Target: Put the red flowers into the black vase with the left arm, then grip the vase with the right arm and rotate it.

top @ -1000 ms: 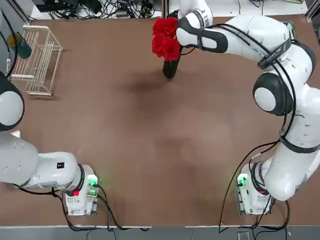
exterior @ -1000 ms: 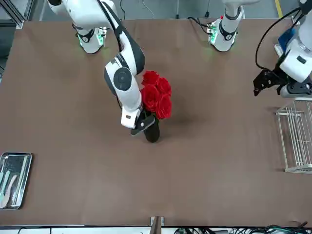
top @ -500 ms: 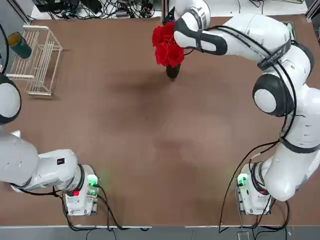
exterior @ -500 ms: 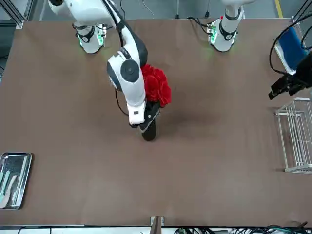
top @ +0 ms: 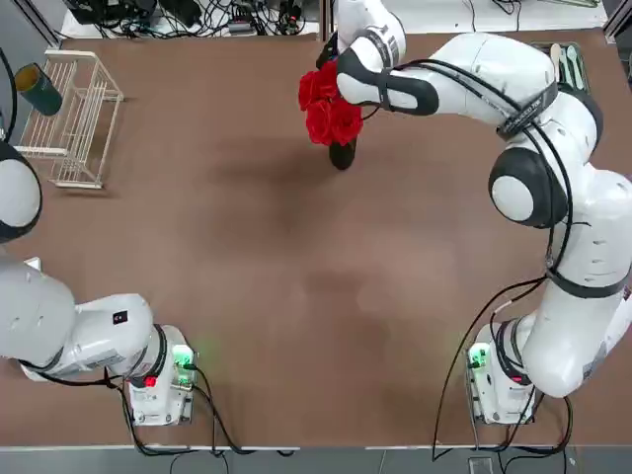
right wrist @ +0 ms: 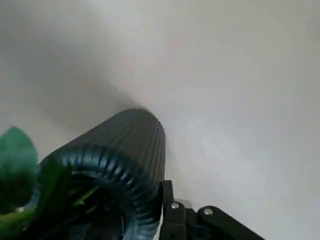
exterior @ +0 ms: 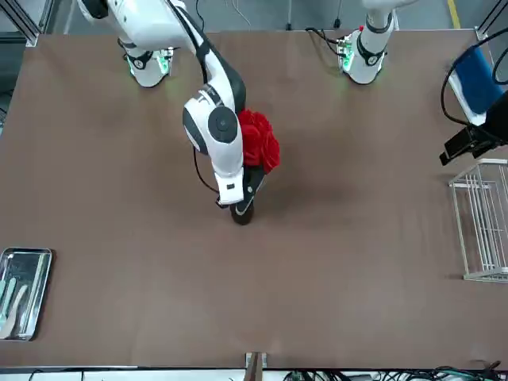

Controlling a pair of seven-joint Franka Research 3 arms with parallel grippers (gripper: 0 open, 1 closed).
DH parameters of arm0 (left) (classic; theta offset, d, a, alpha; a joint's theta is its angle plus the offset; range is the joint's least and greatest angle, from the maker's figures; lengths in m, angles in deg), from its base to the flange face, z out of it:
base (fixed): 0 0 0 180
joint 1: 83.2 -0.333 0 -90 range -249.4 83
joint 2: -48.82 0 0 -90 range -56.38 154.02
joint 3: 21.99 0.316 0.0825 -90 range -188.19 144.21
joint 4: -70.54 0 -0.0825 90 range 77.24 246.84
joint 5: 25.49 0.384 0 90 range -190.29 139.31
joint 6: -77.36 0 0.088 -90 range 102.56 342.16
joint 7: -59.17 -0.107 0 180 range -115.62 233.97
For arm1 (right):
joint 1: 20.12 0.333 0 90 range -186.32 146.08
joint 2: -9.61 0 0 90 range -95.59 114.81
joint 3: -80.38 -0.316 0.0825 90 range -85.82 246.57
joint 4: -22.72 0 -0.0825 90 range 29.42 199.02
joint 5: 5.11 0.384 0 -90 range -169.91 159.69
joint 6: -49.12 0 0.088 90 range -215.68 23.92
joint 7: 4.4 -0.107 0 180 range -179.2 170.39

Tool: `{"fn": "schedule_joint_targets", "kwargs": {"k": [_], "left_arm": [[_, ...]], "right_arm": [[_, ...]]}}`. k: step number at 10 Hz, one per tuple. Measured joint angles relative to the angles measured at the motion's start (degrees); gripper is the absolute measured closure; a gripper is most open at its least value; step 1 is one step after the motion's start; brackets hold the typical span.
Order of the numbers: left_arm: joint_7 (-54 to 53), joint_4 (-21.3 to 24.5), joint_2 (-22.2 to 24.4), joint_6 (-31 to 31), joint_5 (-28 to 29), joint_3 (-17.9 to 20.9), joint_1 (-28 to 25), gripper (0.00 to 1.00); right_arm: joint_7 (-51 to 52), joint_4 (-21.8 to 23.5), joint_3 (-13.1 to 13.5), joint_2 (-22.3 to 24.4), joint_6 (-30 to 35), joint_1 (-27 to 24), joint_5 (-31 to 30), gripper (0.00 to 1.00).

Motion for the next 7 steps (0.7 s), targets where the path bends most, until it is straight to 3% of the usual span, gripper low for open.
{"fn": "schedule_joint_targets", "kwargs": {"k": [4, 5, 6, 7], "left_arm": [[0.0, 0.0, -0.5, 0.0, 0.0, 0.0, -1.1, 0.0], [0.0, 0.0, -0.5, 0.0, 0.0, 0.0, -1.1, 0.0], [0.0, 0.0, -0.5, 0.0, 0.0, 0.0, -1.1, 0.0], [0.0, 0.0, -0.5, 0.0, 0.0, 0.0, -1.1, 0.0]], "right_arm": [[3.4, -0.7, 0.0, -0.3, 0.0, -0.3, 0.0, 0.7], [3.4, -0.7, 0.0, -0.4, 0.0, -0.3, 0.0, 0.65], [3.4, -0.8, 0.0, -0.4, -0.1, -0.3, 0.0, 0.5], [3.4, -0.8, 0.0, -0.4, -0.2, -0.3, 0.0, 0.48]]}}
